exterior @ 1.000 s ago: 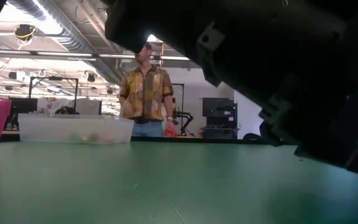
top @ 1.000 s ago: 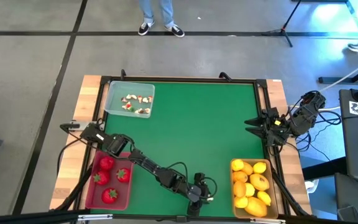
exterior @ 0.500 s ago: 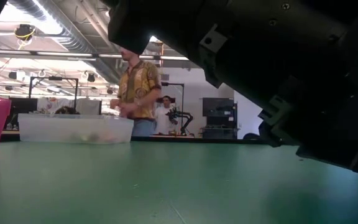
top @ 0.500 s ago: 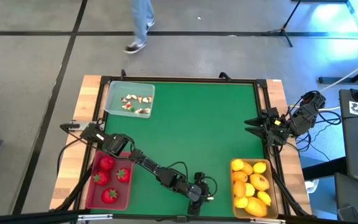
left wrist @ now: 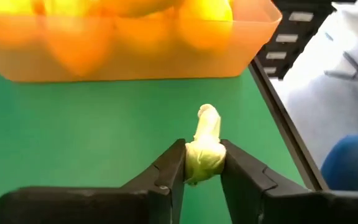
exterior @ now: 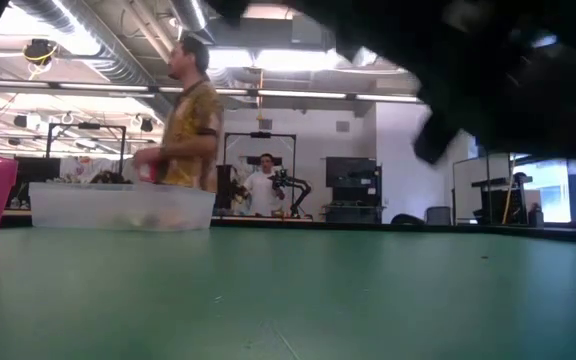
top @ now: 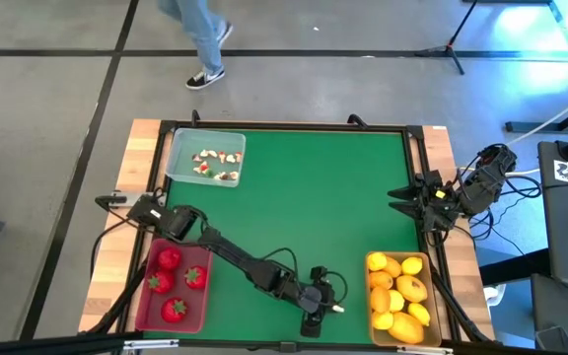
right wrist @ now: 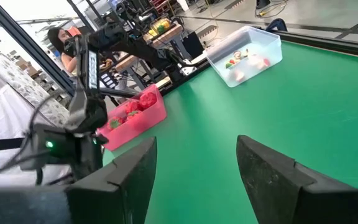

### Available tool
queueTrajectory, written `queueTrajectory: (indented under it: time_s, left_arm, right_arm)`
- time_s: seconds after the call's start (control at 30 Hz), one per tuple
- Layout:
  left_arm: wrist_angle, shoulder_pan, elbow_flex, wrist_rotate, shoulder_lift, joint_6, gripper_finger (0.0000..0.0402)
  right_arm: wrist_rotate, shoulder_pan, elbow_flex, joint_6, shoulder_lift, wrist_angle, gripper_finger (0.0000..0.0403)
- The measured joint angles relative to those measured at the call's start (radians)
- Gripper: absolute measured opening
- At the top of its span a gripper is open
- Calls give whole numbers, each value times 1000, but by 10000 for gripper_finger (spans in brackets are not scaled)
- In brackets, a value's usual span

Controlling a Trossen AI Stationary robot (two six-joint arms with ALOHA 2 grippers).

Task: Sort produce into baskets
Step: Put the green mushroom into the white bin

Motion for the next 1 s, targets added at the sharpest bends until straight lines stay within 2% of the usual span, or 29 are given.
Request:
queueTrajectory:
  time_s: [0.23, 0.37, 0.6, 0.8, 1.0]
  left_arm:
    - [-297, 42, -2, -3, -170, 89, 84]
    - [-388, 73, -76, -40, -309, 107, 84]
    - [-455, 128, -370, -234, -645, 58, 84]
    - [-527, 180, -652, -395, -958, -54, 84]
    - [-646, 289, -857, -572, -1209, -191, 84]
  right_arm:
    - [0, 0, 0, 5, 0, -21, 221]
    - [0, 0, 0, 6, 0, -26, 221]
    - [0, 0, 0, 7, 0, -38, 221]
    - [1, 0, 0, 8, 0, -42, 221]
    - [21, 0, 0, 7, 0, -45, 221]
